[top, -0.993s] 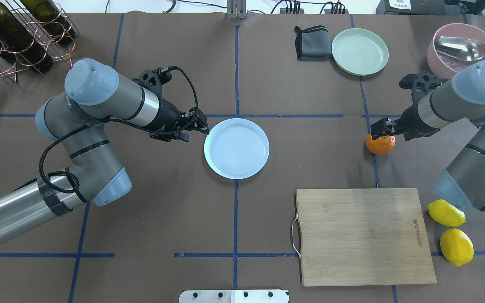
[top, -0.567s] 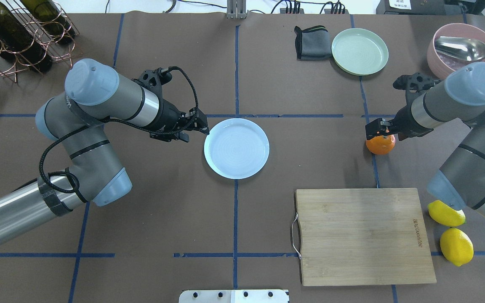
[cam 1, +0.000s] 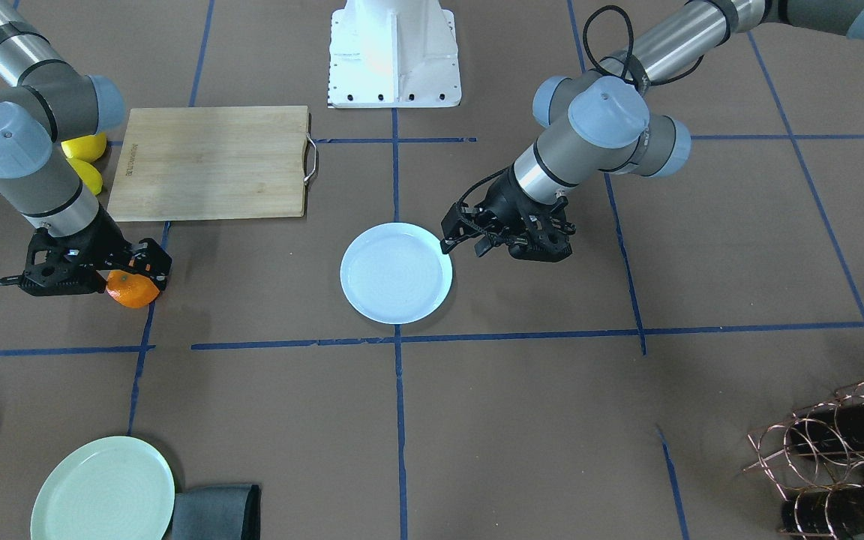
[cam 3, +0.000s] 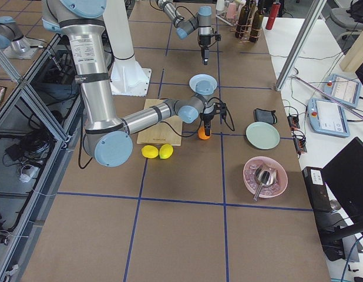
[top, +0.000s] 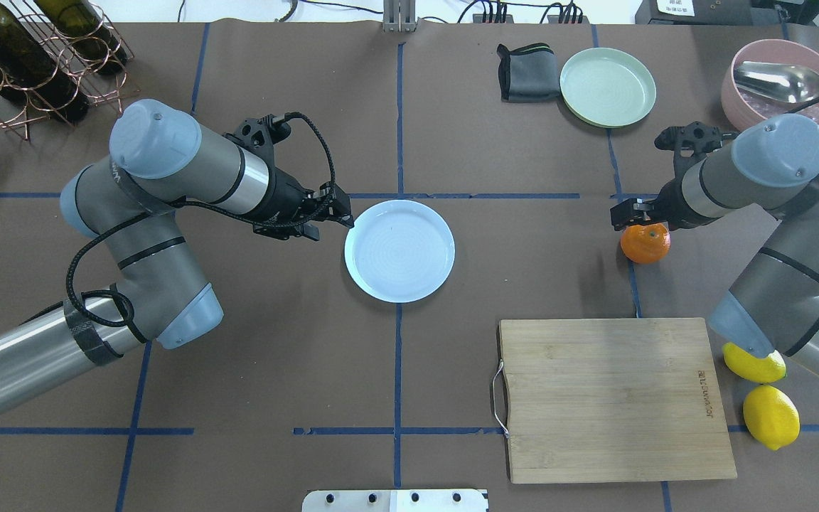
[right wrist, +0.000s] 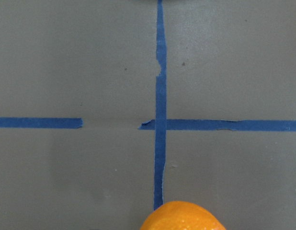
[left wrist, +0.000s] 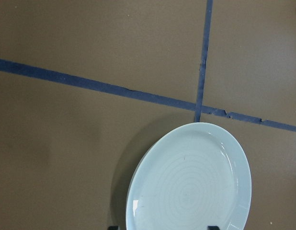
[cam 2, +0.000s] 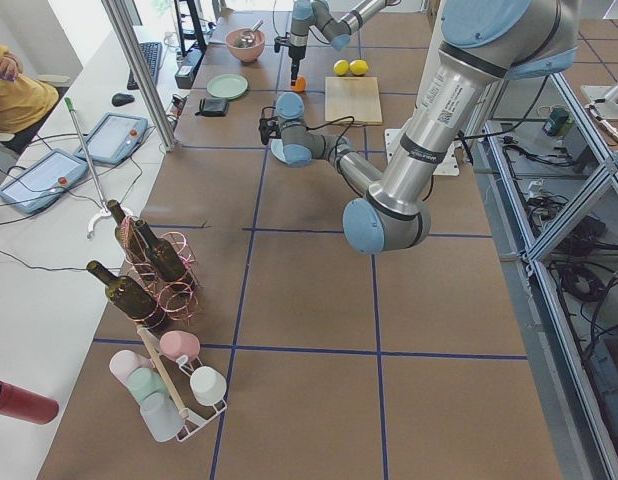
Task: Pick orange to plate
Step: 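Close the right gripper around the tangerine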
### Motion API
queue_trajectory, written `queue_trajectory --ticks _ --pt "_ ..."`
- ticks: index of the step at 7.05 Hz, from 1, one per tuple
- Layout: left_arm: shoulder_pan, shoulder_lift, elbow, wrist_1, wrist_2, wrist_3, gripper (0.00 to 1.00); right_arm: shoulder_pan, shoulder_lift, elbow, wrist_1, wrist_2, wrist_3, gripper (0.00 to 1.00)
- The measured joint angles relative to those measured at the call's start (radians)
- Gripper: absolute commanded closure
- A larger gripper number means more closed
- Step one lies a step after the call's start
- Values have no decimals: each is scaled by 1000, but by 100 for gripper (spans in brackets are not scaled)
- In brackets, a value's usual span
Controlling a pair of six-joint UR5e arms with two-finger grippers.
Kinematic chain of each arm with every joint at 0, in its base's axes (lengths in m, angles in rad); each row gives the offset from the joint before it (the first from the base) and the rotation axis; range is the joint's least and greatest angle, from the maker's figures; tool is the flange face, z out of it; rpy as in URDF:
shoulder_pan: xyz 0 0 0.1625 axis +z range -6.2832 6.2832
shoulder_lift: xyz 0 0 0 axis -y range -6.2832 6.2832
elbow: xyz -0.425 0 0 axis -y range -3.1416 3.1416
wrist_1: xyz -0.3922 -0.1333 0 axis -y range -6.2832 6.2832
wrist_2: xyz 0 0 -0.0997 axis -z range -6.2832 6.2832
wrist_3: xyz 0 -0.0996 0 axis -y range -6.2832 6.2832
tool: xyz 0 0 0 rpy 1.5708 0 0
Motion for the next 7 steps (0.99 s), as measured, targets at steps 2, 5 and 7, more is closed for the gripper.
queue_trajectory --ticks 2,5,7 --pt "0 0 0 0 0 0 31 0 -11 5 0 -1 -6 0" --pt "0 5 0 0 1 0 31 -19 -27 -2 2 -1 -6 0" --pt "0 13 -1 0 1 0 31 -31 -26 -4 2 -2 -6 0"
